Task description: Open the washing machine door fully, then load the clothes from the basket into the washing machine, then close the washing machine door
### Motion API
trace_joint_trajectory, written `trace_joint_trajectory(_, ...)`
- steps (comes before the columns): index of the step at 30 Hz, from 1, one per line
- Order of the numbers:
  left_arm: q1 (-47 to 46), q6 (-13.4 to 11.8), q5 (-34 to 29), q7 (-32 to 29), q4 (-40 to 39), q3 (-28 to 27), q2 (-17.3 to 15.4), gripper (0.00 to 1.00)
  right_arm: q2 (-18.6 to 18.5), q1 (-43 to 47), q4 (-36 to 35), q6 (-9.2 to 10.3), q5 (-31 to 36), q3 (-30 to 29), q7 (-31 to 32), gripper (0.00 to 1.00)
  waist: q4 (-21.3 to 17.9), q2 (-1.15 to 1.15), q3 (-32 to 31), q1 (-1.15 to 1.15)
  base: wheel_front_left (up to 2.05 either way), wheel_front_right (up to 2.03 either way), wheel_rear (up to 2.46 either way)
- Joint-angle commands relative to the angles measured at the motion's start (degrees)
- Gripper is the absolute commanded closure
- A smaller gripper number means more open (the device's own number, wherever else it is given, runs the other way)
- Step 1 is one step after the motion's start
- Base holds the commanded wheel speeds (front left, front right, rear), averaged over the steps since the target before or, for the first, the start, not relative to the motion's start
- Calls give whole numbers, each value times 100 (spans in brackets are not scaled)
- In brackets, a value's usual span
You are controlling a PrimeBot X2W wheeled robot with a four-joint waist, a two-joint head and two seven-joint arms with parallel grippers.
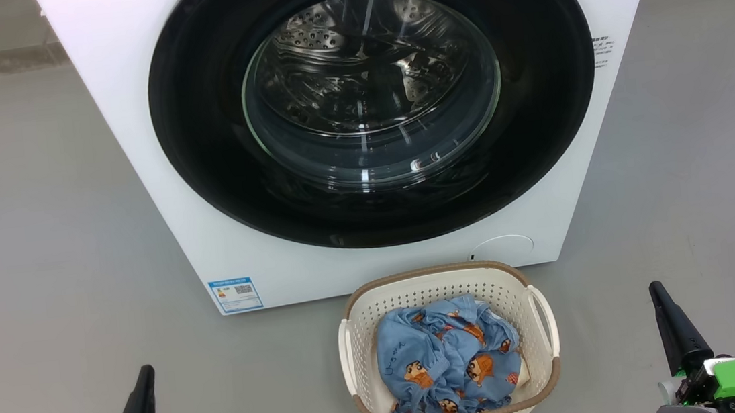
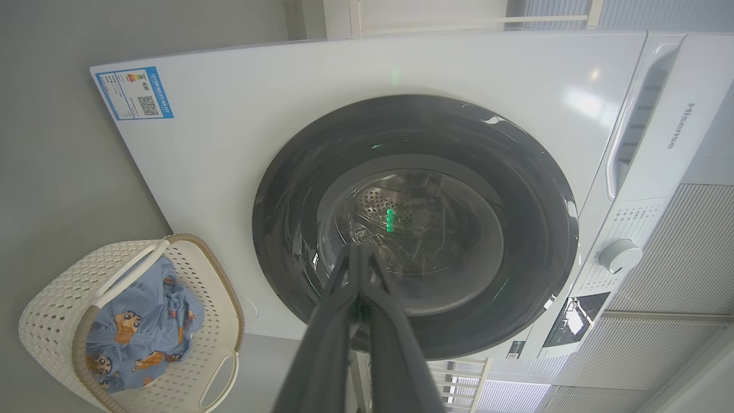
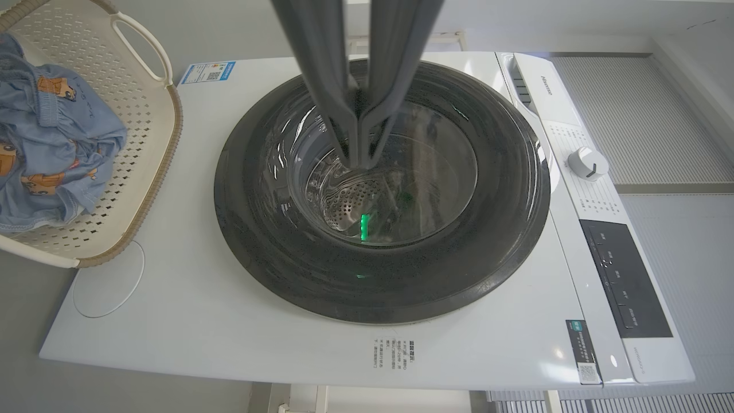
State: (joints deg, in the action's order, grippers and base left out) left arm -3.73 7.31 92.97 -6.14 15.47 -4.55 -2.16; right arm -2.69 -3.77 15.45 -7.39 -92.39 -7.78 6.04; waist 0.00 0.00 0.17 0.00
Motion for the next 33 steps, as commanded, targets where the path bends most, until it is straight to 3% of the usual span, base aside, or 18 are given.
trace_joint_trajectory(1,-249,18,-85,-39,-142,-201,-74,100,-20,-244,-141,-10,27,121,49,100,0,0,0,0,0,0,0)
trace_joint_trajectory(33,-249,18,-85,-39,-142,-202,-73,100,-20,-244,-141,-10,28,120,50,100,0,0,0,0,0,0,0)
